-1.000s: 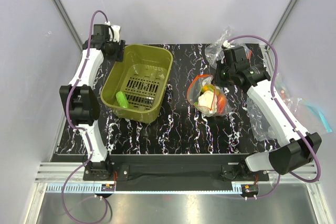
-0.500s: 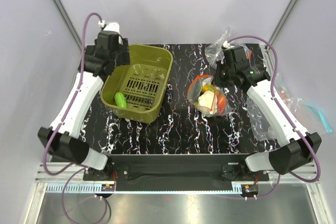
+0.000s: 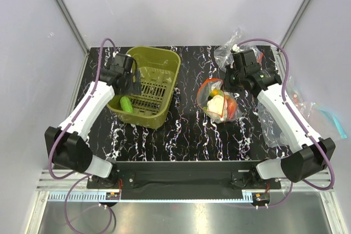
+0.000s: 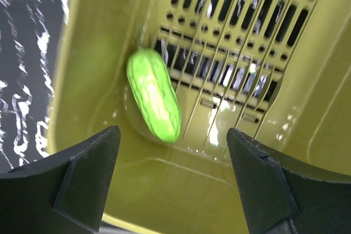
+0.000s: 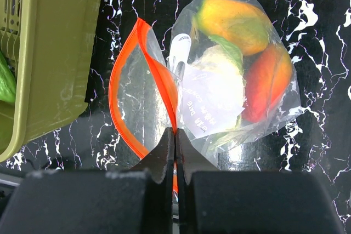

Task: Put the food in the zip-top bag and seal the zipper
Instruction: Pick up the fake vegetable from the bin.

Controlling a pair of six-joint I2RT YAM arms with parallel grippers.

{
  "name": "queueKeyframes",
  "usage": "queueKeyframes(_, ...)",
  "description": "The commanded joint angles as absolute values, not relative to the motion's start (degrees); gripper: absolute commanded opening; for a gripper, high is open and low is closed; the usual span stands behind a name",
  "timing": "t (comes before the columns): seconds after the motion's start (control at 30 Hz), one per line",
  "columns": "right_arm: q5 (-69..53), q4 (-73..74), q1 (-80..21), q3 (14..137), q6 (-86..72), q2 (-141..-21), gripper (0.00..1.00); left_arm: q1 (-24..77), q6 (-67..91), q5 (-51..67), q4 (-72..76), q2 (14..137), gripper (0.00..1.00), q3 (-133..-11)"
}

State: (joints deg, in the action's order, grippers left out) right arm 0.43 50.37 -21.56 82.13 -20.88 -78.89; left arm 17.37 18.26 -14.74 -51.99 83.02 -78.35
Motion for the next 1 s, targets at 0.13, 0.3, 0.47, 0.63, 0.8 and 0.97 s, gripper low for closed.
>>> queueKeyframes(0.13,0.2,49.0,-21.4,82.2,-21.4,-77.3,0.00,17.5,21.7,-11.2,-50.9,88.9,0.83,-75.0)
queueKeyframes(0.3,0.2,49.3,-21.4,82.4,-21.2,-77.2,0.00,17.5,21.7,-12.6,-48.8,95.9,0.83,-73.9)
queueKeyframes(0.47,0.3,49.3,-21.4,82.3,-21.0,-76.8,0.00,17.3,24.1,-17.3,-47.1,99.8,0.83,-73.9)
queueKeyframes(0.63,0.6,49.6,-21.4,82.4,-20.8,-76.6,0.00,16.9,25.0,-18.2,-45.4,101.5,0.86,-73.4)
queueKeyframes(0.8,1.1,49.6,-21.4,82.4,-20.7,-76.7,0.00,16.4,23.9,-18.7,-44.7,102.8,0.88,-72.9)
queueKeyframes(0.97,0.8,49.5,-21.4,82.4,-20.7,-77.0,0.00,15.8,21.5,-17.1,-42.4,103.0,0.73,-72.2)
